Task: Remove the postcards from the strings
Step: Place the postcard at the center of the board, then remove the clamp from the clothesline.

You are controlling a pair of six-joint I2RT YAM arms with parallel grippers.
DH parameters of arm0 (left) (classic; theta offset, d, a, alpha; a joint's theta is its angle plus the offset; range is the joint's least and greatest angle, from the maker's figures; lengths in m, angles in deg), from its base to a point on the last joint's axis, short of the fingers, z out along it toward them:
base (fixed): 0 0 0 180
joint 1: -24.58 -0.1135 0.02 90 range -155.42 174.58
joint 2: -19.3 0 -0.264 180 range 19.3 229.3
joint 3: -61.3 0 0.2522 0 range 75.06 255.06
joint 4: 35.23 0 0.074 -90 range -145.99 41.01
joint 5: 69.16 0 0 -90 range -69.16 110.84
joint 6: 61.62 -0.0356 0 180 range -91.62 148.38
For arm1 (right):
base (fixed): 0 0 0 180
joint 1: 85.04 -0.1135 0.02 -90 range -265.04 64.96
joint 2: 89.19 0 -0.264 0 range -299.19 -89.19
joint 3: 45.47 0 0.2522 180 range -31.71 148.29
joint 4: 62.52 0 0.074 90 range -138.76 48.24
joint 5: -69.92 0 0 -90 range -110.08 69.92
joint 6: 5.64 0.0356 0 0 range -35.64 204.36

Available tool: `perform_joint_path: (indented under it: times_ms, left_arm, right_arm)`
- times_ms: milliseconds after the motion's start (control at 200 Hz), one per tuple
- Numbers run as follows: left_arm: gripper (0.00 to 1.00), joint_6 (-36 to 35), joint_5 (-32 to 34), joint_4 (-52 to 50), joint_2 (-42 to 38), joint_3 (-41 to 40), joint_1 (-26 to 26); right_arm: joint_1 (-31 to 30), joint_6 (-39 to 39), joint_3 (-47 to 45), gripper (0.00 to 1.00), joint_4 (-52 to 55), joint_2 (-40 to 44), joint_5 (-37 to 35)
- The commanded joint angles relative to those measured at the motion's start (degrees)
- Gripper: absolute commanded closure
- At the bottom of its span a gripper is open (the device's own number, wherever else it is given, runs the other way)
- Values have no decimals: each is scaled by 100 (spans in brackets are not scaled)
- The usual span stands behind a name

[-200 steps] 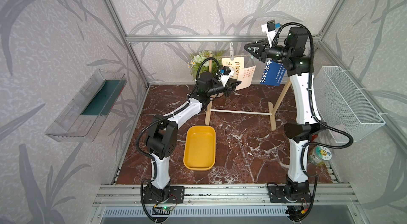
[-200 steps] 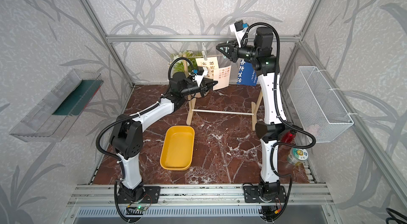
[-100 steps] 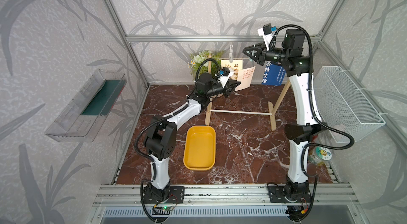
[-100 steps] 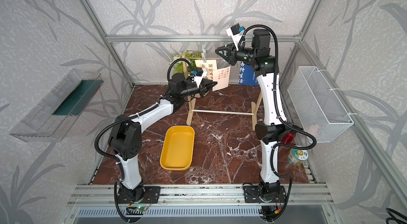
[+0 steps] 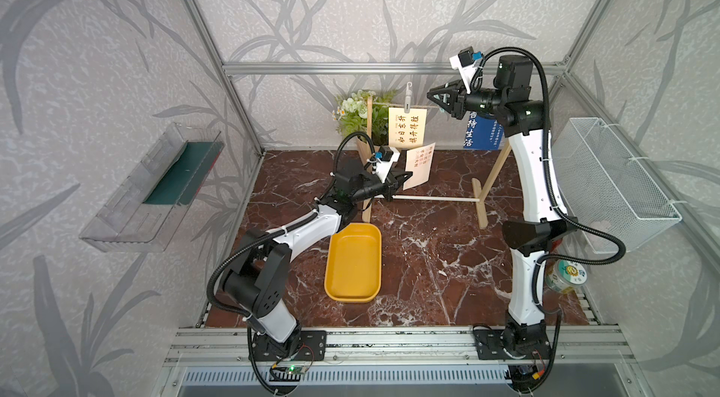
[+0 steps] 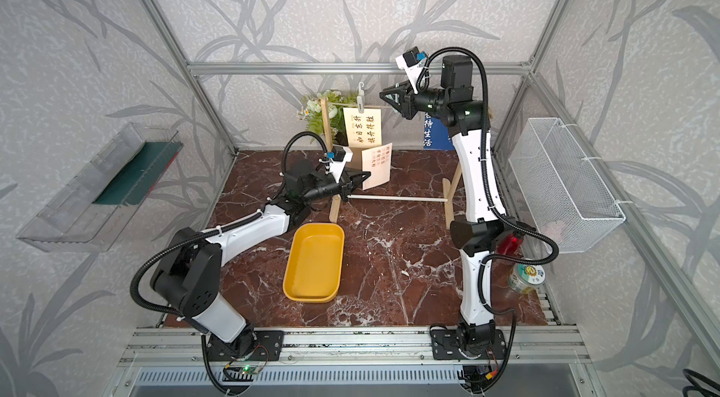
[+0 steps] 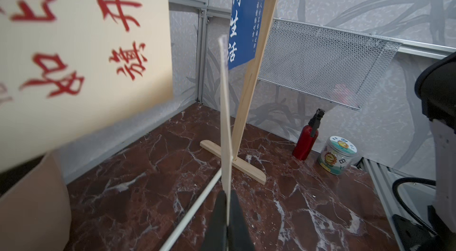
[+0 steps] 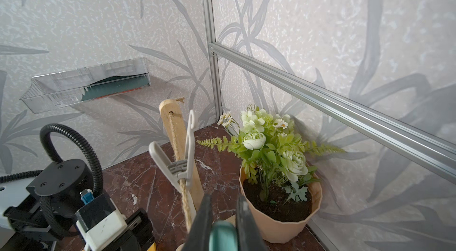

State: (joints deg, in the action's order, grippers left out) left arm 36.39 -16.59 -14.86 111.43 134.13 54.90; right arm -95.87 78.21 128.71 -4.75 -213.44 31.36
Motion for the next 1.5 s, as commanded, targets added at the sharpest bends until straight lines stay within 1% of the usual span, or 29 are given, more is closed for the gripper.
perform_joint_path:
  times_ms: [0, 65, 125, 175, 235, 325, 390, 430, 480, 550, 625, 655, 700, 735, 860, 910, 990, 1045, 1095, 1215, 1370, 1405, 1420, 1430, 1470, 1495]
  left_arm:
    - [100, 670, 310, -358, -531, -448, 127]
    - [100, 1040, 387, -821, -721, -673, 267]
    - [100, 1147, 183, -1285, -779, -796, 481]
    - [100, 1326, 363, -1666, -847, -941, 741]
    - [100, 1525, 592, -1768, -921, -1206, 1140]
    - [100, 1512, 943, -2133, -821, -1291, 1673]
    - [100, 1413, 1032, -2469, -639, -1196, 1812]
    - [95, 1361, 1062, -2549, -540, -1178, 1828]
    - [86, 1295, 1082, -2544, -417, -1196, 1826]
    - [75, 1219, 1095, -2490, -213, -1190, 1828]
    - [57, 1168, 998, -2558, 10, -1063, 1828]
    - [52, 1155, 930, -2556, 92, -1003, 1828]
    - [49, 1129, 873, -2599, 179, -923, 1828]
    - [46, 1099, 862, -2637, 203, -875, 1828]
    - [44, 946, 896, -2667, 103, -853, 1819]
    - [42, 869, 993, -2762, 41, -847, 1819]
    - [40, 736, 1106, -2900, -140, -862, 1810]
    - [40, 644, 1246, -2944, -325, -907, 1806]
    - [35, 554, 1350, -2956, -490, -961, 1777]
    - [35, 330, 1585, -3102, -814, -996, 1684]
    - [35, 81, 1785, -2890, -1242, -1214, 1550]
    - [35, 41, 1789, -2877, -1319, -1233, 1509]
    - [35, 24, 1818, -2876, -1357, -1238, 1496]
    - [35, 20, 1836, -2874, -1372, -1239, 1494]
    - [35, -11, 1891, -2841, -1466, -1284, 1447]
    - [35, -21, 1918, -2783, -1529, -1333, 1422]
  right_arm:
    - [-24, -108, -7, 100, 19, 289, -11]
    - [-25, -168, -7, 100, 59, 295, -50]
    - [-24, -193, -4, 100, 62, 304, -94]
    - [-24, -218, -2, 100, 48, 304, -118]
    - [-24, -199, -7, 100, 13, 297, -163]
    - [-24, -148, 0, 100, -40, 287, -205]
    - [-24, -100, 0, 100, -46, 281, -198]
    - [-24, -93, 7, 100, -42, 287, -164]
    - [-25, -74, -10, 100, -36, 296, -143]
    - [-24, -80, -5, 100, 1, 321, -134]
    - [-33, -82, -7, 100, 66, 348, -166]
    - [-41, -84, -23, 94, 103, 364, -186]
    - [-55, -117, -58, 81, 170, 395, -229]
    - [-68, -183, -115, 73, 210, 430, -223]
    - [-128, -293, -298, 62, 206, 557, -316]
    - [-146, -284, -255, 55, 198, 583, -350]
    - [-180, -219, -130, 50, 203, 637, -428]
    - [-195, -142, -57, 44, 174, 703, -464]
    - [-209, -60, -46, 42, 114, 792, -556]
    - [-251, 15, -190, 37, -9, 1069, -678]
    - [-323, 14, -690, 37, -120, 1548, -814]
    - [-336, 28, -839, 37, -92, 1684, -855]
    - [-340, 49, -915, 32, -79, 1750, -869]
    - [-341, 54, -971, 31, -71, 1793, -872]
    - [-341, 73, -1319, 30, -45, 2027, -900]
    - [-349, 147, -1734, 30, -68, 2225, -955]
